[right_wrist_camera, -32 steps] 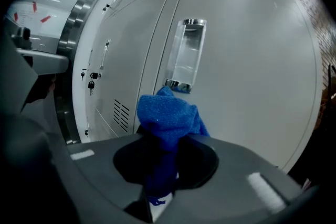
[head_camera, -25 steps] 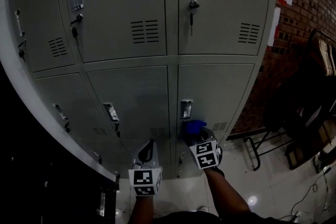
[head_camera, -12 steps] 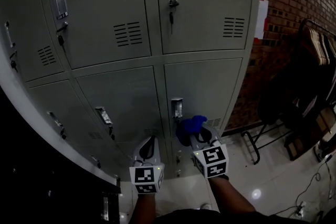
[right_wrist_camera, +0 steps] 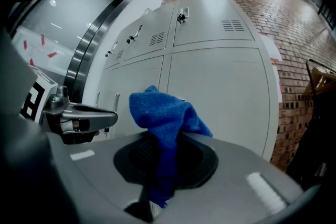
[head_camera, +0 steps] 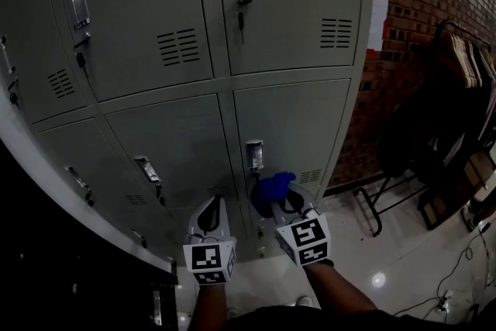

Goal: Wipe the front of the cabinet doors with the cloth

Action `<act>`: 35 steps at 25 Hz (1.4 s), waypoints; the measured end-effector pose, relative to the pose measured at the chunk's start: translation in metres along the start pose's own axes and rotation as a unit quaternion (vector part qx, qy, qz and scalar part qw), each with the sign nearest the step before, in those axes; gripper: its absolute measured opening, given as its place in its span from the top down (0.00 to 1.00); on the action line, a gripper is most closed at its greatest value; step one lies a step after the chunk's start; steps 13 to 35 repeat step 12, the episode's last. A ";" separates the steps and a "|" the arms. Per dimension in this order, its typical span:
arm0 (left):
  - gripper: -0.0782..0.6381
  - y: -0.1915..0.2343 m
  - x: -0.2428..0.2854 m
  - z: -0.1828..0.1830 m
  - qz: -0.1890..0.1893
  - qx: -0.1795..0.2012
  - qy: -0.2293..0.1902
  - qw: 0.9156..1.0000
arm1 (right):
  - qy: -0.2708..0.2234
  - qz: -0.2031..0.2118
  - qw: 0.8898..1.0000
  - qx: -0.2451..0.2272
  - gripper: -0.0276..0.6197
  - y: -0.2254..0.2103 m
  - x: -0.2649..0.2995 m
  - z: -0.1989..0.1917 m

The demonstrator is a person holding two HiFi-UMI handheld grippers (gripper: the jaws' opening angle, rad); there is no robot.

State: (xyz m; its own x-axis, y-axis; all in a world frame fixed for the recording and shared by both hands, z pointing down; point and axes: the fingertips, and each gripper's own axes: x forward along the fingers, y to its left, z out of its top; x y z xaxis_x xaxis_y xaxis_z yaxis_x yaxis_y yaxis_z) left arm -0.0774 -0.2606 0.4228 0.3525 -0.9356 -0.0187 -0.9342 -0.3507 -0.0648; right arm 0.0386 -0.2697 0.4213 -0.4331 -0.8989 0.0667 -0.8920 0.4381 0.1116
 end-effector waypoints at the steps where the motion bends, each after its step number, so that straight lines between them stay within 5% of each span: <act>1: 0.88 0.001 0.000 0.000 0.002 0.000 -0.001 1.000 | 0.001 0.001 1.000 -0.002 0.87 0.001 0.000 0.000; 35: 0.88 0.001 -0.004 -0.001 0.007 -0.001 -0.005 1.000 | 0.016 -0.003 1.000 -0.017 0.87 0.006 0.002 -0.013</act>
